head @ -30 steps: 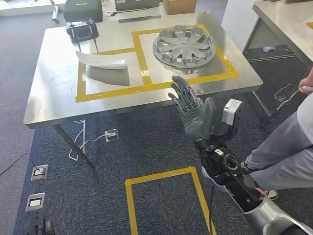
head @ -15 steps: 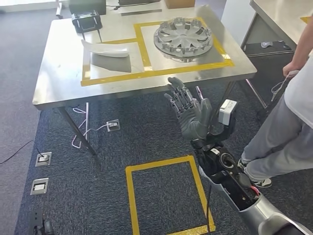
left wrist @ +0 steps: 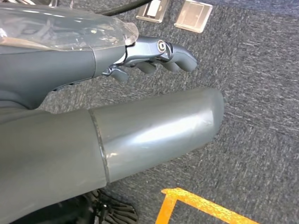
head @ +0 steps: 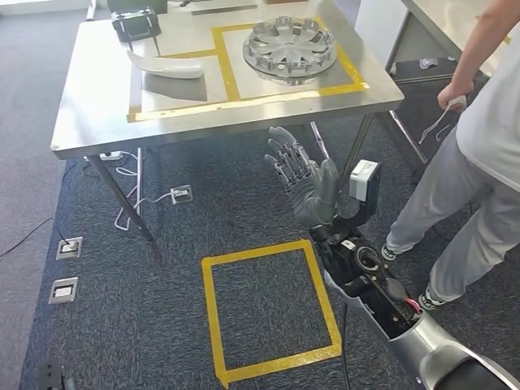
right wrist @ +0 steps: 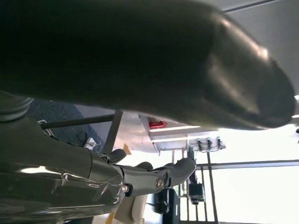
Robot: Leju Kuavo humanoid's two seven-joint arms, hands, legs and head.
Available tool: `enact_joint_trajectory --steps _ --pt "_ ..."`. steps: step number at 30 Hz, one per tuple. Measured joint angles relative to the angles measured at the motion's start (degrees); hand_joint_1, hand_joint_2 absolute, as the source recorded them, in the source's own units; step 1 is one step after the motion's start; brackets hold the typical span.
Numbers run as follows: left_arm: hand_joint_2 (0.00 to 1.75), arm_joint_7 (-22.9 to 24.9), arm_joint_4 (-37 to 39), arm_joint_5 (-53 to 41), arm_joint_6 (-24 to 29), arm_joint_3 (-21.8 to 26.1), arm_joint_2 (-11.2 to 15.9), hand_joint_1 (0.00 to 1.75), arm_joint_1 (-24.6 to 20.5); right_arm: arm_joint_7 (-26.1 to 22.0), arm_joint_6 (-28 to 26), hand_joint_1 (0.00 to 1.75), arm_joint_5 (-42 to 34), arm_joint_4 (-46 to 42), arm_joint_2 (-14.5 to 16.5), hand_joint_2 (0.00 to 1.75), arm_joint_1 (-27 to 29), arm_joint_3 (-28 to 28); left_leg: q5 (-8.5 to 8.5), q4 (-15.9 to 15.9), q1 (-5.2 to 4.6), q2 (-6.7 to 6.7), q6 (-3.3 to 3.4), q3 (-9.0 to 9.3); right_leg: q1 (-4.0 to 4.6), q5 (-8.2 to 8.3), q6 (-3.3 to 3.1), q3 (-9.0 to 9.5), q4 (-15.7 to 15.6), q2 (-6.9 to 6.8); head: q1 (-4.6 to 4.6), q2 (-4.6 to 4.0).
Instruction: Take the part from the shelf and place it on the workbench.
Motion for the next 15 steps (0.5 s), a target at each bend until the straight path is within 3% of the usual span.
enact_joint_trajectory --steps 1,3,5,7,8,9,10,13,15 --pt "0.0 -0.1 0.0 0.0 0.0 0.0 0.1 0.0 0.0 0.0 0.0 0.0 0.0 0.1 0.0 0.0 -0.2 0.0 -0.57 -1.7 -0.19 -0.02 0.42 0.78 0.0 0.43 0.37 -0.13 0.0 0.0 0.06 0.0" --pt "0.0 -0.1 0.0 0.2 0.1 0.0 0.1 0.0 0.2 0.0 0.1 0.0 0.0 0.4 0.0 0.0 -0.3 0.0 -0.11 -2.1 -0.2 0.25 1.47 0.45 -0.26 0.15 1.03 -0.65 0.5 0.1 0.15 0.0" --pt "0.0 -0.1 0.0 0.3 0.1 0.0 0.1 0.0 0.4 0.0 0.1 0.0 0.0 0.8 0.1 0.0 -0.3 0.0 0.7 -2.1 -0.12 0.61 2.41 -0.15 -0.45 -3.33 1.49 -2.55 5.2 0.25 0.37 0.0" --pt "0.0 -0.1 0.0 0.3 0.1 0.0 0.2 0.0 0.5 0.0 0.1 0.0 0.0 1.1 0.1 0.0 -0.3 0.0 1.38 -2.0 -0.29 0.77 2.81 -1.0 -0.52 -8.28 1.86 -5.57 14.0 0.36 0.63 0.0" --pt "0.0 -0.1 0.0 0.3 0.1 0.0 0.2 0.0 0.6 0.1 0.1 0.0 0.0 1.2 0.1 0.0 -0.3 0.0 1.65 -1.9 -0.38 0.83 2.83 -1.42 -0.52 -9.77 1.99 -6.5 17.4 0.39 0.67 0.0" --pt "0.0 -0.1 0.0 0.4 0.1 0.0 0.2 0.0 0.8 0.1 0.1 0.0 0.0 1.4 0.1 0.0 -0.2 0.0 1.87 -1.8 -0.46 0.87 2.82 -1.78 -0.52 -10.14 2.02 -6.38 18.8 0.39 0.69 0.0" --pt "0.0 -0.1 0.0 0.4 0.1 0.0 0.2 0.0 0.9 0.1 0.1 0.0 0.0 1.6 0.1 0.0 -0.2 0.0 2.0 -1.6 -0.52 0.9 2.78 -2.05 -0.52 -9.42 1.95 -5.04 17.6 0.38 0.7 0.0" --pt "0.0 -0.1 0.0 0.4 0.1 0.0 0.2 0.0 1.0 0.1 0.2 0.0 0.0 1.8 0.1 0.0 -0.4 0.0 2.04 -1.0 -0.71 1.01 2.53 -2.48 -0.25 -5.42 1.12 2.39 5.8 0.04 0.79 0.0" --pt "0.0 -0.1 0.0 0.4 0.1 0.0 0.1 0.0 1.0 0.0 0.2 0.0 0.0 1.9 0.2 0.0 -0.5 0.0 2.15 -0.6 -0.9 1.16 2.05 -3.02 0.09 -5.09 0.46 4.37 1.6 -0.16 0.84 0.0"
